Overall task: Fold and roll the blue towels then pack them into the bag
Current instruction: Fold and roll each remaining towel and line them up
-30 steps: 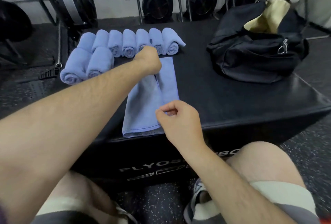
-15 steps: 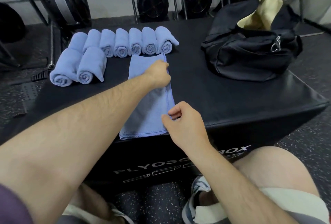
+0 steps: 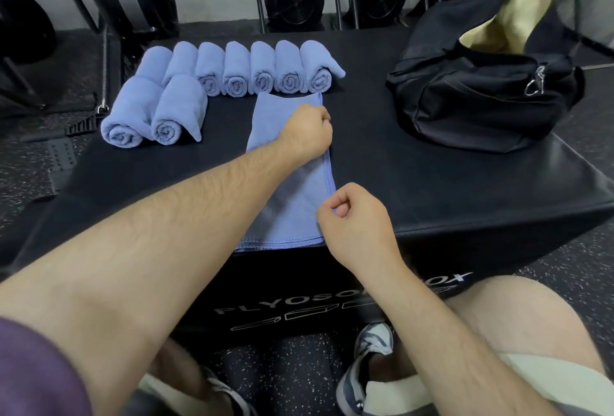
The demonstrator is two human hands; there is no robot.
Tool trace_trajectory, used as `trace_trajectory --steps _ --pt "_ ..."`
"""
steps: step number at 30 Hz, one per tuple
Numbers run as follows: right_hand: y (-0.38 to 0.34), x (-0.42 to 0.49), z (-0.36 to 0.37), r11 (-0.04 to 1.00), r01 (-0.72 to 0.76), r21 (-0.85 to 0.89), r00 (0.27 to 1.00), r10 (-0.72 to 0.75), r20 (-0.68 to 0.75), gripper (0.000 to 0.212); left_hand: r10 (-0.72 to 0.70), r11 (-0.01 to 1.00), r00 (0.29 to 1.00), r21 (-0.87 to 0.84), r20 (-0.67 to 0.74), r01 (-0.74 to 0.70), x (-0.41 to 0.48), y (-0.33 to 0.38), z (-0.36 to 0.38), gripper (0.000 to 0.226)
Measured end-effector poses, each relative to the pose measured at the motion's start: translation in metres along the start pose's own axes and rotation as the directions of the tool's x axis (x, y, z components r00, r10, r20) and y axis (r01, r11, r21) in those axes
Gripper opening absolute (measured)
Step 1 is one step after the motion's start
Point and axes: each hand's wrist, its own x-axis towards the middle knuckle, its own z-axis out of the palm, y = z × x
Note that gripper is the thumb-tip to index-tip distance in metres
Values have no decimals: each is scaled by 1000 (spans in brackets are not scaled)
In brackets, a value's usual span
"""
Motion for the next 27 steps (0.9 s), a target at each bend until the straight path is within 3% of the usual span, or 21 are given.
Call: trace_trajectory --steps 2,5,8,12,15,18,23,27 --pt "0 0 1 1000 16 -15 1000 -16 -14 8 14 1000 1000 15 -27 -13 0 -3 -2 40" --pt "2 0 4 976 77 -204 996 -85 -30 4 36 981 998 190 -51 -26 1 -14 -7 38" --pt "2 0 15 827 200 -526 955 -284 -82 12 25 956 999 291 22 -30 -4 -28 -12 38" --pt "-6 4 37 725 320 -610 898 -437 -48 29 19 951 995 306 103 -50 -15 -40 -12 42" --pt "-18 9 51 677 360 -641 909 -408 80 48 52 949 994 305 96 -79 -22 -47 -18 43" --pt "-29 15 60 638 346 -687 934 -301 191 53 48 946 989 312 139 -90 -25 -55 -23 46" --pt "-26 24 70 616 293 -731 956 -168 241 69 -14 936 969 345 246 -74 -12 -60 -17 55" --pt "-18 23 76 658 287 -696 958 -182 222 69 -61 938 962 344 266 -36 12 -56 -11 58"
